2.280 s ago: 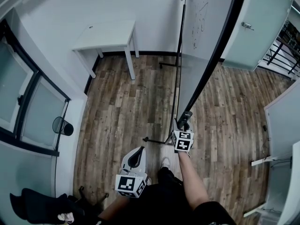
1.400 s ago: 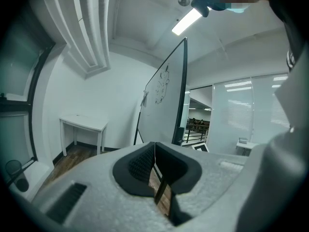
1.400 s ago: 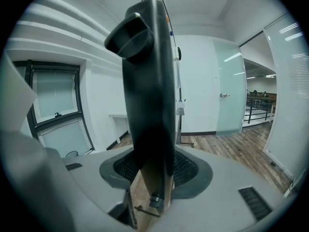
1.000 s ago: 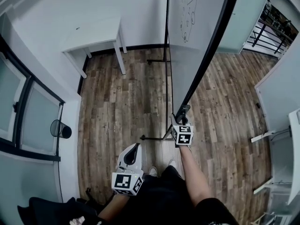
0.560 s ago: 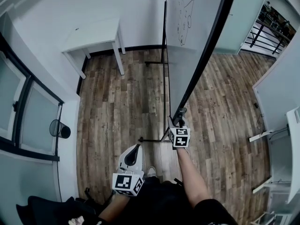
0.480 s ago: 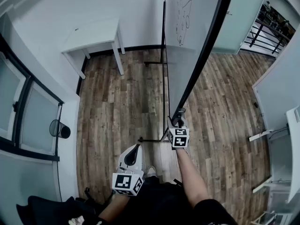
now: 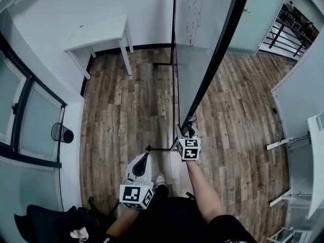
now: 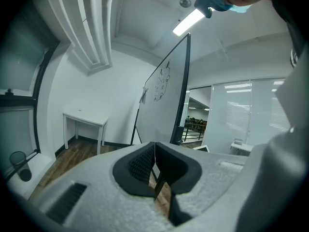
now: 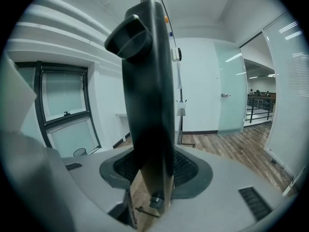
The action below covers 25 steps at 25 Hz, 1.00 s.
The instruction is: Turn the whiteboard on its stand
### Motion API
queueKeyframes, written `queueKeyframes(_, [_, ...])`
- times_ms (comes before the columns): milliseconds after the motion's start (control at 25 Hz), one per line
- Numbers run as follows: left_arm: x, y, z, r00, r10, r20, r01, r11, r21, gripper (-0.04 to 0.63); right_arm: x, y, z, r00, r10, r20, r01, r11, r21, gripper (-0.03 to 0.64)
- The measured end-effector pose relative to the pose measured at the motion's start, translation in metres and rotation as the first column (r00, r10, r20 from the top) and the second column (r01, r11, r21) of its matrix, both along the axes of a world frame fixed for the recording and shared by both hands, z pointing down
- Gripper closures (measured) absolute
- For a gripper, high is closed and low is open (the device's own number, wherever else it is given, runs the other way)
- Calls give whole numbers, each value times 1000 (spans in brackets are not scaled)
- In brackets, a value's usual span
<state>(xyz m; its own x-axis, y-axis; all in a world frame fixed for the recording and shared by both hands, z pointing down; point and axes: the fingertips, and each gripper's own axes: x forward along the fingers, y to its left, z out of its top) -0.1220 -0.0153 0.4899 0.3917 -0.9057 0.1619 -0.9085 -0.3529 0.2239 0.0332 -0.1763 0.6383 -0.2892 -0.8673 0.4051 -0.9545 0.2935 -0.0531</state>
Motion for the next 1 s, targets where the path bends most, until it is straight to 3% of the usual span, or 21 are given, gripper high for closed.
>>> queueKeyframes(400, [-8, 27, 1, 999, -43, 1, 43, 999, 3, 577, -3, 21, 1, 1000, -9, -5, 9, 1000, 5, 436])
queueKeyframes(1000, [8, 84, -5, 999, -54, 0, 54, 998, 25, 577, -5, 81, 5, 999, -43, -7, 43, 999, 7, 436])
